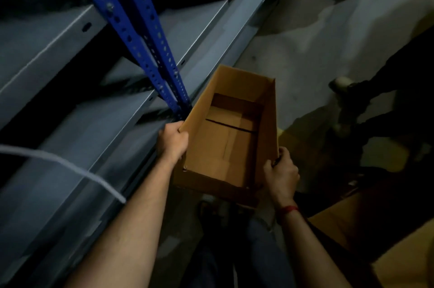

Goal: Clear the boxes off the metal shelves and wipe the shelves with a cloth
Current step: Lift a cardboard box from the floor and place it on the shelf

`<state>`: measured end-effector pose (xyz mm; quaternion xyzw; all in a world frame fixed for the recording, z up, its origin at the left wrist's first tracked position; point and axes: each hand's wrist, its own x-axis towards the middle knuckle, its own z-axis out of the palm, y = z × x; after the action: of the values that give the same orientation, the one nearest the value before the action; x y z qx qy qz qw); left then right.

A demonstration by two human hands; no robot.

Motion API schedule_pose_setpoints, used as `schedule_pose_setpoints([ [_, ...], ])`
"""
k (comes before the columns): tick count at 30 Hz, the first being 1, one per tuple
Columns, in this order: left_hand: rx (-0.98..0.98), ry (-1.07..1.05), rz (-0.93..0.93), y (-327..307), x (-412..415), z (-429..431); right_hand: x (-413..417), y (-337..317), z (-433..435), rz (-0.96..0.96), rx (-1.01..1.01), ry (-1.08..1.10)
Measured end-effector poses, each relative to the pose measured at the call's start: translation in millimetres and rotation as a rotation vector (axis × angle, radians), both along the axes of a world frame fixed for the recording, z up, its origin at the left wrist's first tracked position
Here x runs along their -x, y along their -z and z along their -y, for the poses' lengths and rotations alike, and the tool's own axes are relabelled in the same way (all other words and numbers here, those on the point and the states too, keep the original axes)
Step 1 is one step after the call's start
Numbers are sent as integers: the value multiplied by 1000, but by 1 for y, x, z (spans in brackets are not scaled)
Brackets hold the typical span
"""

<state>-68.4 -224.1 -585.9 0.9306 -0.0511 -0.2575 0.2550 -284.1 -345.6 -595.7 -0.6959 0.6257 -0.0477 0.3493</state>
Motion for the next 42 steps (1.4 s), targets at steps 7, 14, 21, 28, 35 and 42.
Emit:
schedule_pose_setpoints([
  [7,64,26,0,52,-60,86,-57,42,81,-12,-127,84],
  [14,74,-2,-32,133,-104,150,-101,118,143,6,-192,184],
  [21,118,89,-35,230,-137,190,-134,223,162,58,-187,363],
  [28,168,66,-70,342,-157,206,-163,338,164,129,-242,417],
  [35,-68,163,-75,437,-190,213,-182,438,171,151,-436,228],
  [42,-160,240,-187,421,-201,212,-185,434,196,186,-479,86],
])
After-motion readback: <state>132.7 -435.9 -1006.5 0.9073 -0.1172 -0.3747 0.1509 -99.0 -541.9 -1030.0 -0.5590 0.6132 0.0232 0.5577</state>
